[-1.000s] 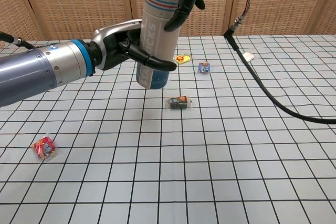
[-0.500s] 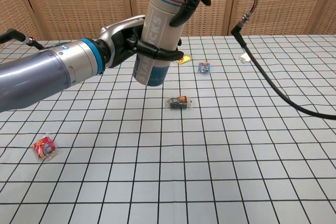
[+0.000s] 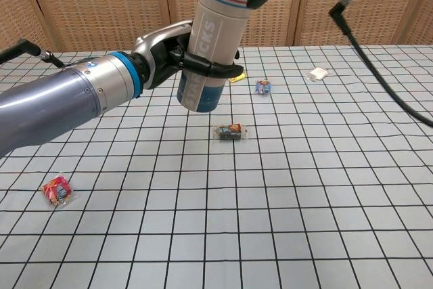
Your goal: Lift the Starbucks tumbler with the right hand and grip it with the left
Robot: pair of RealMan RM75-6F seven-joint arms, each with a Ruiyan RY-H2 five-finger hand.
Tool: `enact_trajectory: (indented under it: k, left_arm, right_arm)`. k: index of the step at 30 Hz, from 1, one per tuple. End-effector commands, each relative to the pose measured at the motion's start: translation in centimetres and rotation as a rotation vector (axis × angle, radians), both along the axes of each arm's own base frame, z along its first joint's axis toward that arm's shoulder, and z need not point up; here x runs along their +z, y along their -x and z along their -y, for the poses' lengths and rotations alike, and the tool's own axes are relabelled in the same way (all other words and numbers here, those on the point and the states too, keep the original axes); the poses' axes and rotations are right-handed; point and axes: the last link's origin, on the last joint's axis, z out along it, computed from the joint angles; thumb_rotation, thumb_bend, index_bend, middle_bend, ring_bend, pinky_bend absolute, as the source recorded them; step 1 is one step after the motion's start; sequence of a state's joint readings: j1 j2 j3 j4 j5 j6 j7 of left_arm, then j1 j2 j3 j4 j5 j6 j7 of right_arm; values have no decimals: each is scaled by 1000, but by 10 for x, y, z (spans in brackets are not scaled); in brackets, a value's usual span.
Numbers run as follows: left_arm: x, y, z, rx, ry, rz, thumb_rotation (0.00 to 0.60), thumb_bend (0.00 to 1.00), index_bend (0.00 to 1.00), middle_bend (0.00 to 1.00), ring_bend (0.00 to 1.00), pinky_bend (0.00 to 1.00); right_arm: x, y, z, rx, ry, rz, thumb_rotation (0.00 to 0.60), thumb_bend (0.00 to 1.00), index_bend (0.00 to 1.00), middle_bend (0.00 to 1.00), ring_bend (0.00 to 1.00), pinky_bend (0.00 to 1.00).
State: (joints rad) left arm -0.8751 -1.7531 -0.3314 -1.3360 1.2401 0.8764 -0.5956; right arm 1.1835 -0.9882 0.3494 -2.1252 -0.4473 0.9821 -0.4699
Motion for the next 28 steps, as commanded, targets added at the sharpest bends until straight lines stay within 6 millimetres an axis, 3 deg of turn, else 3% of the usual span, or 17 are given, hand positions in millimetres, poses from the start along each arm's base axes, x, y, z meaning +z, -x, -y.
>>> enact_trajectory:
  k: [1, 4, 6, 7, 8, 14, 17, 21, 28]
  left_arm:
    - [2, 0, 1, 6, -3, 15, 600, 247, 837, 685, 499, 433]
    - [5, 1, 3, 9, -3, 31, 600, 247, 837, 685, 499, 433]
    - [10, 3, 5, 10, -7, 39, 600, 248, 837, 685, 499, 433]
    - [13, 4, 6, 12, -7, 47, 600, 247, 837, 685, 499, 433]
    - [20, 6, 8, 16, -7, 64, 600, 248, 837, 685, 499, 433]
    - [33, 11, 14, 14, -12, 69, 600, 252, 840, 689, 503, 433]
    - [37, 14, 16, 18, -18, 74, 600, 251, 842, 692, 506, 433]
    - [40, 18, 19, 25, -21, 76, 600, 251, 843, 692, 505, 433]
    - [41, 18, 25, 31, -4, 87, 600, 253, 846, 694, 507, 432]
  right_arm:
    - [32, 15, -2, 11, 120, -40, 600, 51, 0, 0, 0, 0]
    - [56, 38, 0, 25, 246, -68, 600, 51, 0, 0, 0, 0]
    - [68, 67, 3, 34, 353, -95, 600, 51, 0, 0, 0, 0]
    - [71, 89, 5, 33, 397, -104, 600, 51, 0, 0, 0, 0]
    - [71, 138, 7, -43, 428, -118, 600, 49, 0, 0, 0, 0]
    - [44, 244, -1, -29, 492, -246, 600, 0, 47, 0, 0, 0]
    - [23, 278, -13, -63, 467, -291, 600, 0, 79, 0, 0, 0]
    - [2, 304, -32, -105, 429, -333, 600, 0, 49, 0, 0, 0]
    - [-8, 306, -49, -104, 422, -343, 600, 0, 36, 0, 0, 0]
